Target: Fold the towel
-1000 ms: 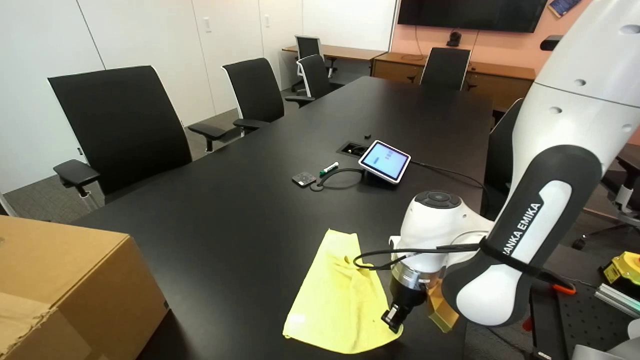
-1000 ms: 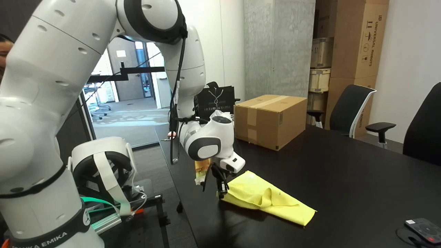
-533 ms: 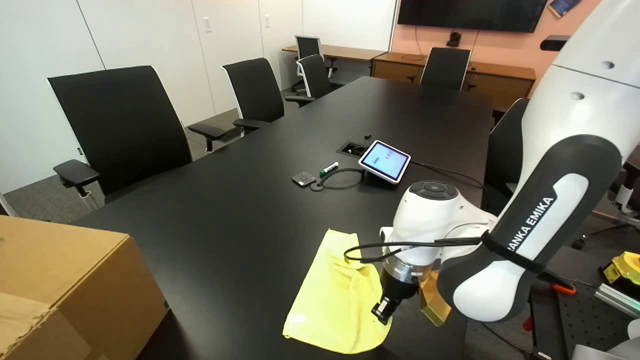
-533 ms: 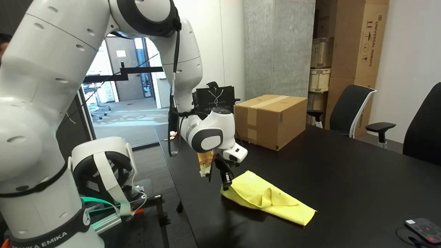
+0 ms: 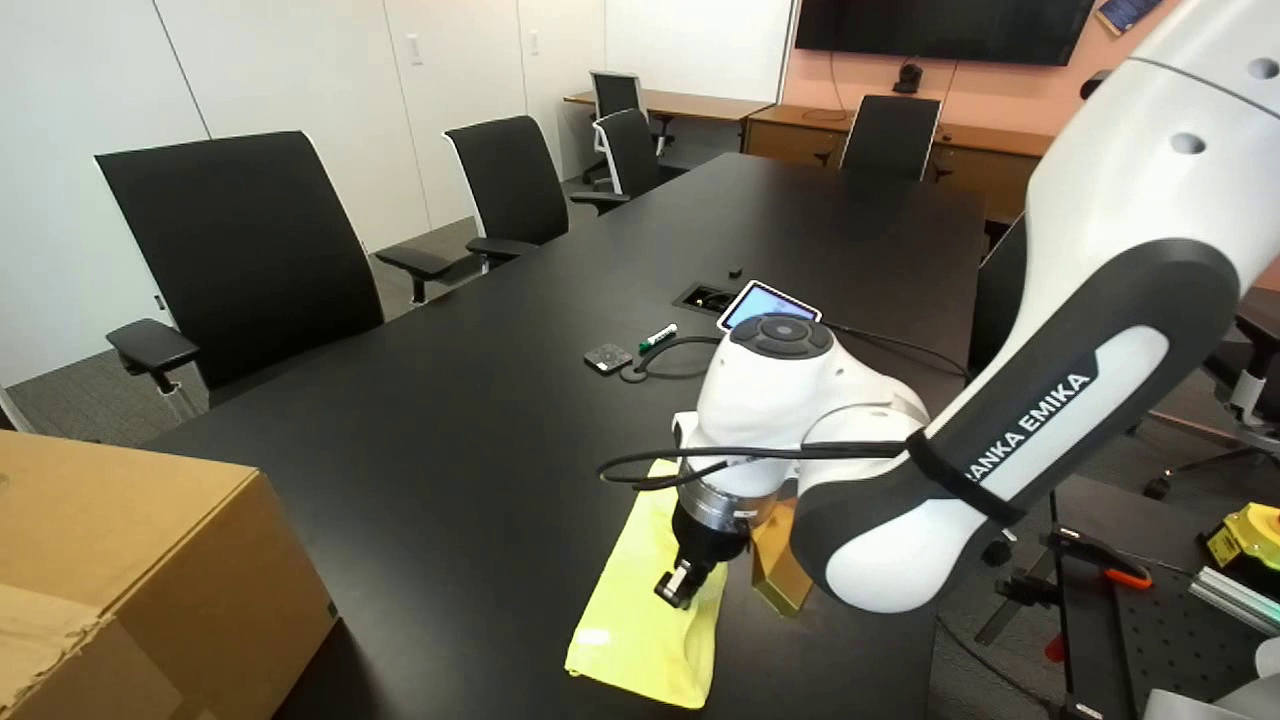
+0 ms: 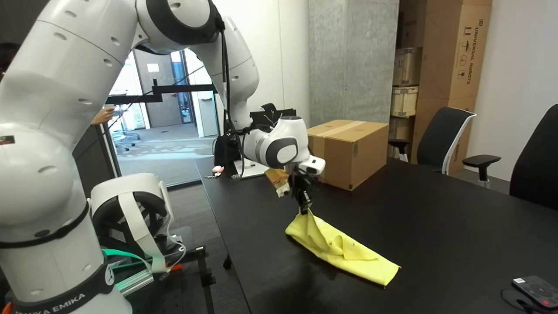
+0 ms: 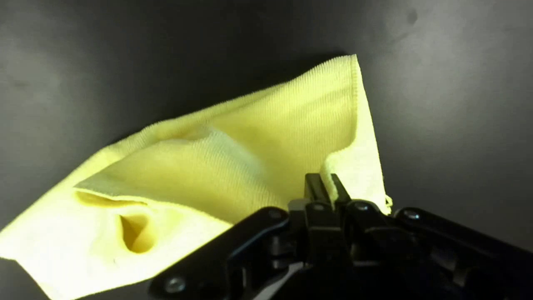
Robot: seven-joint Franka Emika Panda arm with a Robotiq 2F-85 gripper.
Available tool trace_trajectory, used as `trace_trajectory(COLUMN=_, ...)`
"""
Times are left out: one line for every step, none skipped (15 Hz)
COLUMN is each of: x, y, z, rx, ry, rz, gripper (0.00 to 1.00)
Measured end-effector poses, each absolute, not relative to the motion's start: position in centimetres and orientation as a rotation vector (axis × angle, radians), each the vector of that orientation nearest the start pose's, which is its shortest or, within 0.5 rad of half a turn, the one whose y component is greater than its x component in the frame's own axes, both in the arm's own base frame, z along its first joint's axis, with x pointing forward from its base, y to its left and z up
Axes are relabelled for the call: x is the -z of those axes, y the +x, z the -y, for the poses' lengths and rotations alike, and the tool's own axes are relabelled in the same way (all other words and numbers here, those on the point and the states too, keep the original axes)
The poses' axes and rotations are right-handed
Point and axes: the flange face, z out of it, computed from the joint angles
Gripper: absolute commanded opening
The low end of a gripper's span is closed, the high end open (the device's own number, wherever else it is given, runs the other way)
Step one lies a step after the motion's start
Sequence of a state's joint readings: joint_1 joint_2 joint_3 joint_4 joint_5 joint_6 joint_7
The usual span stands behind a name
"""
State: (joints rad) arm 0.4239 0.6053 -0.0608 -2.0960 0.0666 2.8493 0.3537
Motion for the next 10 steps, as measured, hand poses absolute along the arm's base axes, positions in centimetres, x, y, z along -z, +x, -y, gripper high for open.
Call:
trace_trajectory(x=-14.8, y=56.0, z=-21.6, rx=0.23, ry=-3.094, rz=-0.03, gripper=0.06)
trace_trajectory(x=-15.3, y=56.8, z=-22.6, rx=0.235, ry=-3.099, rz=0.004, gripper=0.06)
trace_trajectory(x=-15.7, y=57.5, z=-23.6, rx=0.236, ry=-3.107, rz=0.04, gripper=0.06)
trace_trajectory(x=-15.9, y=58.2, z=-24.6, rx=0.233, ry=-3.115, rz=0.078, gripper=0.06)
trace_trajectory(x=-15.9, y=58.9, z=-25.6, rx=0.227, ry=-3.126, rz=0.113, gripper=0.06)
trace_trajectory(x=-15.7, y=59.5, z=-26.4, rx=0.219, ry=-3.137, rz=0.142, gripper=0.06)
trace_trajectory(x=-15.2, y=60.2, z=-27.2, rx=0.205, ry=-3.149, rz=0.167, gripper=0.06)
trace_trajectory(x=-14.5, y=60.8, z=-27.8, rx=0.191, ry=-3.162, rz=0.186, gripper=0.07)
trace_trajectory(x=-13.6, y=61.4, z=-28.2, rx=0.18, ry=-3.17, rz=0.195, gripper=0.32)
trace_trajectory(x=-12.8, y=62.0, z=-28.5, rx=0.173, ry=-3.176, rz=0.2, gripper=0.32)
